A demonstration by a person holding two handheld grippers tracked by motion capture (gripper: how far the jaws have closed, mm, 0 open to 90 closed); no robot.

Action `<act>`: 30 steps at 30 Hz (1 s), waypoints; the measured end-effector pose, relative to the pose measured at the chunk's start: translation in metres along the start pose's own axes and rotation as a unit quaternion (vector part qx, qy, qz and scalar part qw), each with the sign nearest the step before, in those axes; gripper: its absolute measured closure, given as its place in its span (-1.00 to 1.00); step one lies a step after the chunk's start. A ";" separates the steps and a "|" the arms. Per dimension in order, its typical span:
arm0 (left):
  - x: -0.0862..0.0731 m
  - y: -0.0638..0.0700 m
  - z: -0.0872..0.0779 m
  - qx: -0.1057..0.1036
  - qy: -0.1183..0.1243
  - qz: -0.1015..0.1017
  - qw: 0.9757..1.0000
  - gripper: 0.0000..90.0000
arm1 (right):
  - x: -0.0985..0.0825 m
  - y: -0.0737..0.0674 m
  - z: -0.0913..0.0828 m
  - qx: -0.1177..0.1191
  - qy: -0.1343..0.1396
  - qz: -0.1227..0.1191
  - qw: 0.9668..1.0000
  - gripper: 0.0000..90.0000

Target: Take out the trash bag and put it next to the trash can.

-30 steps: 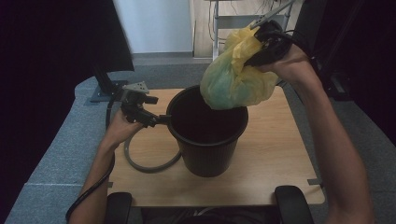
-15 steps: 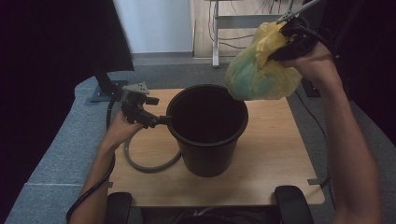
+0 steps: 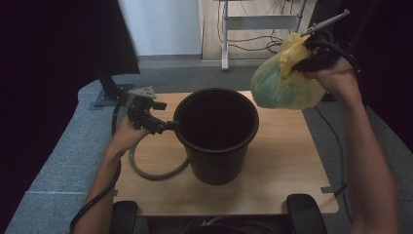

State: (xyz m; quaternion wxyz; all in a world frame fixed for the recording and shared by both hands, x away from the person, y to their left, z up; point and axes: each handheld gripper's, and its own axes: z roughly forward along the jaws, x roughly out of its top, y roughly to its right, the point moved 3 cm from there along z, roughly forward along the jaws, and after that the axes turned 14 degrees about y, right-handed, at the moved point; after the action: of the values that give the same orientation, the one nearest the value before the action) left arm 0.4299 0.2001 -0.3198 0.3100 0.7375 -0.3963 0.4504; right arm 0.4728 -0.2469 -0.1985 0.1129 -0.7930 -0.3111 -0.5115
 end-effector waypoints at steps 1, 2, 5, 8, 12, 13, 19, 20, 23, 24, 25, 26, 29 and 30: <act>0.000 0.000 0.000 0.001 0.001 -0.001 1.000 -1.00 | -0.003 0.001 0.002 -0.001 -0.001 0.001 1.000 0.66; -0.001 -0.001 -0.001 0.001 0.002 -0.002 1.000 -1.00 | -0.007 0.002 0.004 -0.002 -0.002 0.002 1.000 0.66; -0.002 -0.003 -0.004 0.004 0.003 -0.004 1.000 -1.00 | -0.018 0.004 0.010 -0.003 -0.004 0.007 1.000 0.66; -0.004 -0.005 -0.008 0.013 0.001 -0.002 1.000 -1.00 | -0.028 0.006 0.016 -0.002 -0.006 0.011 1.000 0.66; -0.012 -0.009 -0.011 0.029 -0.011 0.000 1.000 -1.00 | -0.042 0.007 0.026 -0.001 -0.008 0.015 1.000 0.66; -0.014 -0.010 -0.012 0.031 -0.012 -0.001 0.999 -1.00 | -0.045 0.007 0.028 -0.003 -0.008 0.016 1.000 0.66; -0.028 -0.017 -0.013 0.044 -0.014 -0.008 0.999 -1.00 | -0.063 0.007 0.044 -0.003 -0.011 0.019 1.000 0.66; -0.031 -0.018 -0.013 0.046 -0.015 -0.009 0.999 -1.00 | -0.066 0.007 0.047 -0.003 -0.011 0.020 1.000 0.66; -0.039 -0.020 -0.013 0.051 -0.015 -0.011 0.999 -1.00 | -0.075 0.006 0.055 -0.003 -0.010 0.022 1.000 0.65; -0.042 -0.021 -0.013 0.053 -0.014 -0.013 0.998 -1.00 | -0.078 0.006 0.058 -0.003 -0.008 0.023 1.000 0.65; -0.045 -0.022 -0.012 0.054 -0.014 -0.014 0.998 -1.00 | -0.081 0.005 0.061 -0.003 -0.008 0.024 1.000 0.65; -0.048 -0.023 -0.012 0.055 -0.014 -0.014 0.998 -1.00 | -0.085 0.005 0.064 -0.003 -0.009 0.025 1.000 0.65; -0.057 -0.025 -0.011 0.061 -0.014 -0.017 0.998 -1.00 | -0.095 0.003 0.074 -0.004 -0.010 0.026 1.000 0.64; -0.060 -0.026 -0.011 0.063 -0.013 -0.017 0.998 -1.00 | -0.098 0.003 0.077 -0.005 -0.011 0.026 1.000 0.64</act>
State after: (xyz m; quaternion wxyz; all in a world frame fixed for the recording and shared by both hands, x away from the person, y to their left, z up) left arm 0.4309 0.2396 -0.3725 0.2657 0.7679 -0.3583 0.4597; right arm 0.5042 -0.2478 -0.3192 0.1192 -0.8069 -0.2889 -0.5013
